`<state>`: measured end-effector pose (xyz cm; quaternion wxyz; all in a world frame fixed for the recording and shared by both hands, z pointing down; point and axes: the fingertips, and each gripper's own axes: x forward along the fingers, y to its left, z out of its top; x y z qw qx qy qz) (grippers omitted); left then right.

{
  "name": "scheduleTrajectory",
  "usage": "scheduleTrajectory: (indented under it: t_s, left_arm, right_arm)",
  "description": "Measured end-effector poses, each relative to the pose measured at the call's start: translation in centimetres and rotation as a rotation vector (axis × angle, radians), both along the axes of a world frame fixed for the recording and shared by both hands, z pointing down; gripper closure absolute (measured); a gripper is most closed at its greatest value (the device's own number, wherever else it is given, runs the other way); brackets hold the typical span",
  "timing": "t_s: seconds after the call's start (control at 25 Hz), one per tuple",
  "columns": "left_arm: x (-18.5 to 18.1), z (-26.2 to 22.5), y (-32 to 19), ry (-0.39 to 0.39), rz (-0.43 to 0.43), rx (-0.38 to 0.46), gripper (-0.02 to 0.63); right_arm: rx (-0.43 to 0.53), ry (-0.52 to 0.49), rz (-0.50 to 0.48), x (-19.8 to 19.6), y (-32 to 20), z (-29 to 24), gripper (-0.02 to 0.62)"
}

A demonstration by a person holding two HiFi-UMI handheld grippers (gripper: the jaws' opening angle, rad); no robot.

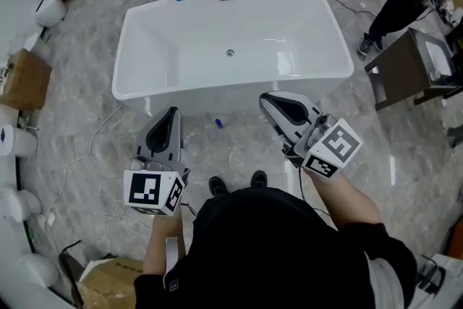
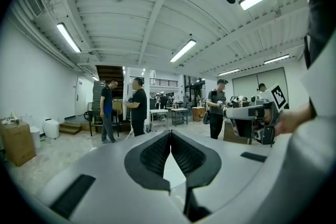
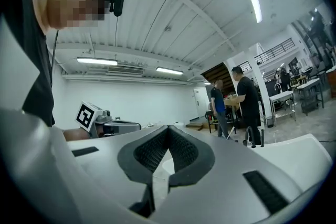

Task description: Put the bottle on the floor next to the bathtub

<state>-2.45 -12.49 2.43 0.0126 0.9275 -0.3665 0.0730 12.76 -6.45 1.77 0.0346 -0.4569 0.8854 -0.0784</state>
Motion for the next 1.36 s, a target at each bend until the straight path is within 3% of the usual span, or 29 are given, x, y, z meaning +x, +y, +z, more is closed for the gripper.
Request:
scheduleTrajectory:
  t_s: [0.36,1.36]
  left_arm:
    - [-1.5,0.7,-0.9,0.017,0.02,-0.012,0.591]
    - [-2.4,1.5,-1.5,0.019,0.0,-0.034,0.59]
  right_arm:
    - [0.01,0.023,0.003,-2.9,-1.2,0.0,0.568]
    - [-0.019,0.064,0.024,-2.4,-1.7,1.5,0.569]
